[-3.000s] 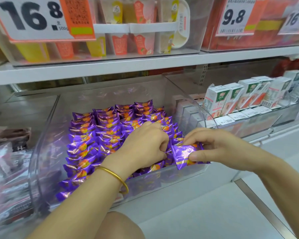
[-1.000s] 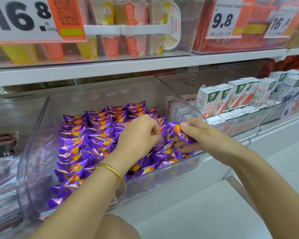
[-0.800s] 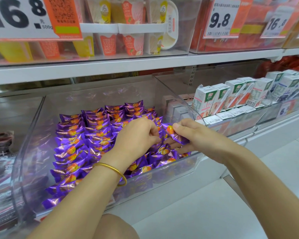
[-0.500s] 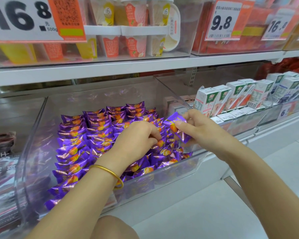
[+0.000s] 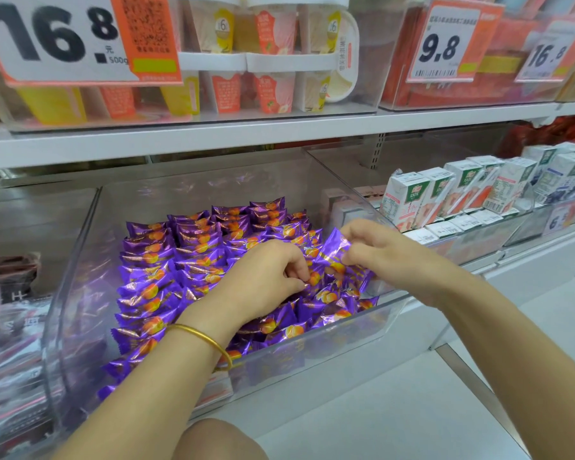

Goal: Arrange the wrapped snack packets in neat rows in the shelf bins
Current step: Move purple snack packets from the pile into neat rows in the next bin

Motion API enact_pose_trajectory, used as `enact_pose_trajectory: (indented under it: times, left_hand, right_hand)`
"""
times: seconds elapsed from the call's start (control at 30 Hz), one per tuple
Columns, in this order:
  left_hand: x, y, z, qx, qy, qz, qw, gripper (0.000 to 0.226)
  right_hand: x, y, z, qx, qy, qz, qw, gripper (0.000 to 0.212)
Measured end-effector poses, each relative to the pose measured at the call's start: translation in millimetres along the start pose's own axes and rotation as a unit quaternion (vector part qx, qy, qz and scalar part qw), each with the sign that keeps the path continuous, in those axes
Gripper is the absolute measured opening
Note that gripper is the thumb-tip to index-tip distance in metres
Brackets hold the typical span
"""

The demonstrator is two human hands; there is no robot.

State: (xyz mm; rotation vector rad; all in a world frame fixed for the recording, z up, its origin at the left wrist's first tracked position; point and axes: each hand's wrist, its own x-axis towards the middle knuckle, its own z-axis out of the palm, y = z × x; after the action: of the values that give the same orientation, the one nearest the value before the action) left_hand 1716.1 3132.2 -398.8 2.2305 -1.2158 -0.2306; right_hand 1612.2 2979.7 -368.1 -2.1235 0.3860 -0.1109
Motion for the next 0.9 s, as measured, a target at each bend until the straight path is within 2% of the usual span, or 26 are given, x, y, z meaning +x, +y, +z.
enact_pose_trajectory:
  times: [0.07, 0.17, 0.23, 0.4, 0.53, 0.63, 0.9]
  left_hand:
    - [-1, -1, 0, -0.004, 0.000, -0.005, 1.000, 0.012]
    - [-1, -1, 0, -0.007, -0.003, -0.006, 1.000, 0.023]
    - [-2, 0, 0, -0.001, -0.004, 0.000, 1.000, 0.027]
    - [-4, 1, -1, -0.006, -0.009, 0.001, 1.000, 0.030]
    - [-3, 1, 0, -0.006, -0.011, 0.000, 1.000, 0.031]
    - [-1, 0, 2, -0.011, -0.010, 0.000, 1.000, 0.029]
    - [-2, 2, 1, -0.035, -0.035, -0.011, 0.999, 0.039]
  right_hand:
    - [-2, 2, 3, -0.007, -0.008, -0.003, 1.000, 0.005]
    - [-3, 3, 5, -0.028, -0.026, -0.007, 0.999, 0.020]
    - [-1, 5, 6, -0.048, -0.030, -0.009, 0.998, 0.014]
    - [1, 9, 7, -0.040, -0.027, -0.008, 0.999, 0.011]
    - [1, 8, 6, -0.032, -0.037, -0.003, 0.999, 0.022]
    - [2, 9, 7, -0.040, -0.021, 0.001, 0.999, 0.007]
    - [6, 15, 11, 0.036, 0.030, 0.021, 0.999, 0.012]
